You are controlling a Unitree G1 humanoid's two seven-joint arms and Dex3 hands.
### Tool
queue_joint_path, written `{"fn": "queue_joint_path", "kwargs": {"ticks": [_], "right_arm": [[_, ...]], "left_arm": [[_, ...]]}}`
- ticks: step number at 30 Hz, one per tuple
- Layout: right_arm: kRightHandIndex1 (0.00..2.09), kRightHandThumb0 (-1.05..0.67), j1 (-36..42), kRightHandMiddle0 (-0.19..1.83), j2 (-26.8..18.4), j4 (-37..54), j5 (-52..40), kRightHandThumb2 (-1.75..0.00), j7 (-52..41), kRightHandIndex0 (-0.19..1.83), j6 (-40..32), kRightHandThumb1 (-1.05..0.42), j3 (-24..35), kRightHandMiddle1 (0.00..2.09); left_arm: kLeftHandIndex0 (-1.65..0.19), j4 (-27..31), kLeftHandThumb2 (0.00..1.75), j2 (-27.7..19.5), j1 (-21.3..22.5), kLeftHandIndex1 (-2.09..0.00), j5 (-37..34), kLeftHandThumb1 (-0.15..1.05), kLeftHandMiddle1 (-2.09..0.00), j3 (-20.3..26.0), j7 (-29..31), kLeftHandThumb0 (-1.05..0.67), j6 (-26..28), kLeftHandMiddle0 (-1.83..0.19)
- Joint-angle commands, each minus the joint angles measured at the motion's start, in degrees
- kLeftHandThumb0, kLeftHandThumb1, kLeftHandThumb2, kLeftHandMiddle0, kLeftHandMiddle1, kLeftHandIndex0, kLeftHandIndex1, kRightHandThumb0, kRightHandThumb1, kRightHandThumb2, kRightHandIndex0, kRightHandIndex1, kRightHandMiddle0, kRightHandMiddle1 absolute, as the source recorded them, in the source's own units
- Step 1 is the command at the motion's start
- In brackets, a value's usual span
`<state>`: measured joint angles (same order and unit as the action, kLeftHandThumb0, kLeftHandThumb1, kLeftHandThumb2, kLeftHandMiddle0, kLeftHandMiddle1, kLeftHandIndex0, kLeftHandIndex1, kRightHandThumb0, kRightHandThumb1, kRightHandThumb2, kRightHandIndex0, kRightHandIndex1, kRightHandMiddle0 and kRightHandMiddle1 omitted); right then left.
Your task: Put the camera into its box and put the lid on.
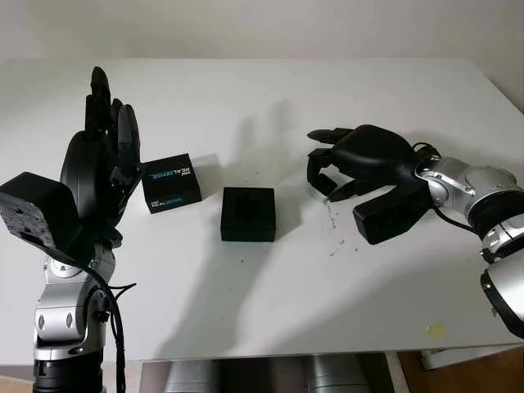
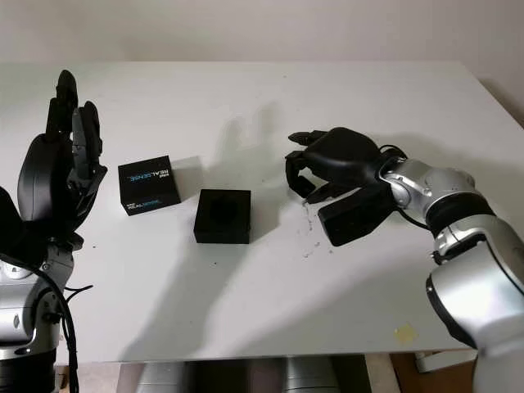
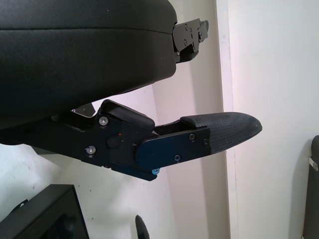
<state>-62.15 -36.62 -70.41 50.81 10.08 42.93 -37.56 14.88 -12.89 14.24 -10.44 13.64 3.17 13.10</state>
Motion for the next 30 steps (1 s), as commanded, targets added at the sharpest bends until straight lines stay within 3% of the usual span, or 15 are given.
{"fn": "queue_joint_path", "kwargs": {"ticks": [1,10,17,30], "right_arm": [[0.06,-0.42,1.63,0.34,0.72,-0.62,-2.80,-0.05,-2.16,0.21,0.03,-0.99,2.02,1.25],[0.06,-0.43,5.30,0.24,1.89,0.18,-10.78,-0.05,-6.04,0.25,-1.43,-1.01,7.79,1.50],[0.05,-0.39,9.15,0.25,7.69,1.66,-28.09,-0.05,-14.58,0.27,-7.61,-0.95,20.96,1.59],[0.05,-0.40,12.30,0.28,9.68,10.01,-35.61,-0.05,-22.53,0.24,-11.94,-0.95,27.14,1.57]], "left_arm": [[0.19,1.26,0.62,0.11,0.16,0.00,-0.21,1.05,0.00,0.03,0.00,-0.77,-0.16,0.19],[0.19,1.38,0.61,0.36,-0.23,0.00,-0.03,1.05,0.00,-0.22,0.04,-0.77,-0.69,0.19],[0.19,1.41,0.61,0.77,-0.57,0.00,-0.04,1.05,0.00,-0.30,-0.19,-0.78,-0.74,0.19],[0.19,2.20,0.60,1.46,-0.84,0.00,0.03,1.05,0.00,-0.39,-0.59,-0.78,0.07,0.19]]}}
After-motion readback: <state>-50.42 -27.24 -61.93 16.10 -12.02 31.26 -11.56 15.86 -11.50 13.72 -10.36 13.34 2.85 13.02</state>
